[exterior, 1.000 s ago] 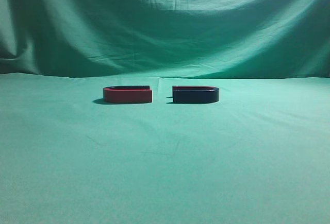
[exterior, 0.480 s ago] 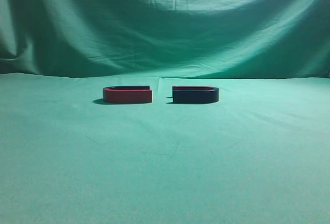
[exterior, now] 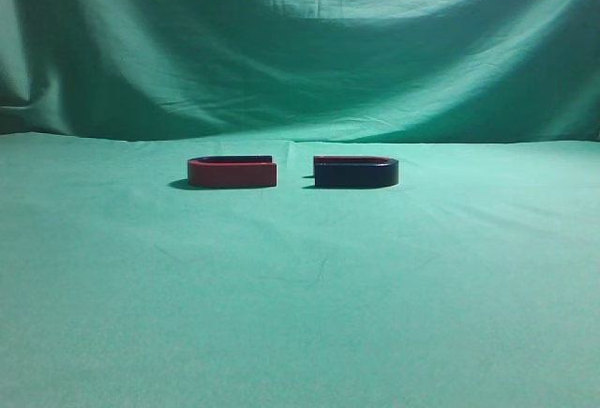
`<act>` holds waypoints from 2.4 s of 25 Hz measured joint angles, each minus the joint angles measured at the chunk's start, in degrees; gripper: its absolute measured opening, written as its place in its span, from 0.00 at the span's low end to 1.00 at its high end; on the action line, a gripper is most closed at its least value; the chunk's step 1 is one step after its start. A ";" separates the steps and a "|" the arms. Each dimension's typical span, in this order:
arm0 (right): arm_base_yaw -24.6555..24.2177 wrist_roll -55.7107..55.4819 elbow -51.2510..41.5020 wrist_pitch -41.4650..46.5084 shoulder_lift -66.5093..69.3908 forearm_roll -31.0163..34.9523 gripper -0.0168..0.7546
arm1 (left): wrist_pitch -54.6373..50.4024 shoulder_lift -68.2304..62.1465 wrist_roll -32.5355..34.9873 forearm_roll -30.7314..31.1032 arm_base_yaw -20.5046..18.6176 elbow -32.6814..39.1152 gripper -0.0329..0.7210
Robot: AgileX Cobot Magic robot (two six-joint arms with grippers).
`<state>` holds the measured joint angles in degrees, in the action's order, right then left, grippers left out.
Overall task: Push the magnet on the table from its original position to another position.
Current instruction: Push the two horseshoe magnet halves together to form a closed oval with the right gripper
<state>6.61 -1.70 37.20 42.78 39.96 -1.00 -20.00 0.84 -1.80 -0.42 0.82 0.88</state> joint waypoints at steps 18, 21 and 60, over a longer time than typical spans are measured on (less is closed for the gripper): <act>7.51 10.91 25.70 15.32 36.62 11.80 0.02 | 0.00 0.00 0.00 0.00 0.00 0.00 0.54; 11.53 6.83 30.40 15.63 43.32 9.09 0.02 | 0.00 0.00 0.00 0.00 0.00 0.00 0.54; 15.18 0.41 61.52 11.48 85.96 9.06 0.02 | 0.00 0.00 0.00 0.00 0.00 0.00 0.54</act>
<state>21.79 -1.29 98.72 54.26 125.92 8.05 -20.00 0.84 -1.80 -0.42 0.82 0.88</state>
